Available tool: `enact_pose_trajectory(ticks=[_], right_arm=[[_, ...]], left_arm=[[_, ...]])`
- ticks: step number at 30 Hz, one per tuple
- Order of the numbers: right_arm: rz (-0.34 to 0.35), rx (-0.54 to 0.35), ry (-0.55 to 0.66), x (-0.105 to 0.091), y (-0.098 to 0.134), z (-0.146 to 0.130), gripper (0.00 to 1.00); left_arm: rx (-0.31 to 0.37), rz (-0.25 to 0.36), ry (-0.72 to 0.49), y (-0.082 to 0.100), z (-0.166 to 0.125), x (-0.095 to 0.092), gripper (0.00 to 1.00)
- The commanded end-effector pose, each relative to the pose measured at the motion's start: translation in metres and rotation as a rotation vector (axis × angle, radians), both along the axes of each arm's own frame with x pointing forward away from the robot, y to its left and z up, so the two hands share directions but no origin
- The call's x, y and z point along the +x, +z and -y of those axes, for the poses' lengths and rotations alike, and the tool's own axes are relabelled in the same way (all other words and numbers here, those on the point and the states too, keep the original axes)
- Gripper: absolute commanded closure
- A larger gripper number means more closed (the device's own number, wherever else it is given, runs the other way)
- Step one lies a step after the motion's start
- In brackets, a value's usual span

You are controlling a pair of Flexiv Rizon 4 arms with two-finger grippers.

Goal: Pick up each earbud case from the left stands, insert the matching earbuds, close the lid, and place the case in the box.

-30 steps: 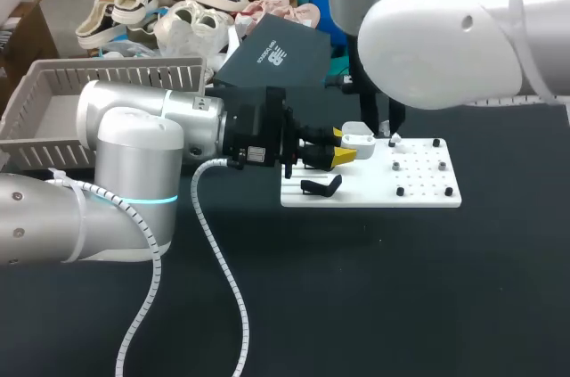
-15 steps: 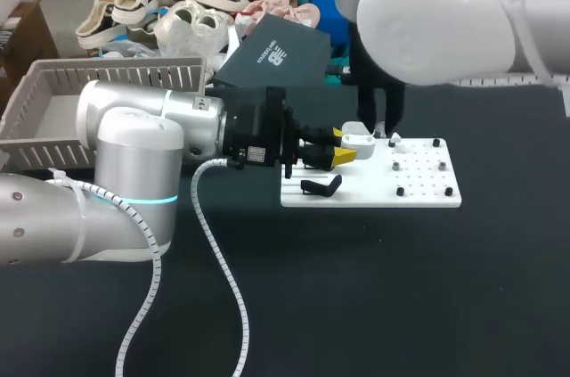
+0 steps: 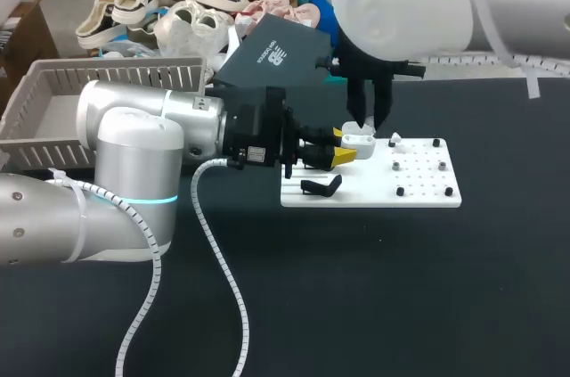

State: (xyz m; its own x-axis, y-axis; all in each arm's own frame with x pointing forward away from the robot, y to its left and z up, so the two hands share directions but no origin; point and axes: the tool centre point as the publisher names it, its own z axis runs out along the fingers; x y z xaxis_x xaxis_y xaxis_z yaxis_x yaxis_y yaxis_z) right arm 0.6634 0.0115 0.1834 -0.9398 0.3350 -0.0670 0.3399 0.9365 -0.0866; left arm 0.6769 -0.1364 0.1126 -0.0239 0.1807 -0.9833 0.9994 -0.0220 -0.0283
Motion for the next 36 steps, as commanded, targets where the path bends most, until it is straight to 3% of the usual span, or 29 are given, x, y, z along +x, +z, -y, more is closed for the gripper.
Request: enact_pose_trajectory(ticks=[1,36], right_arm=[[0.019,0.011,0.007,-0.002,-0.004,0.0,1.0],[0.011,0.029,-0.007,0.004,-0.017,-0.002,1.0]], left_arm=[[-0.002,0.001,0.0,-0.001,0.001,0.001,1.0],[-0.002,0.001,0.0,-0.001,0.001,0.001,1.0]])
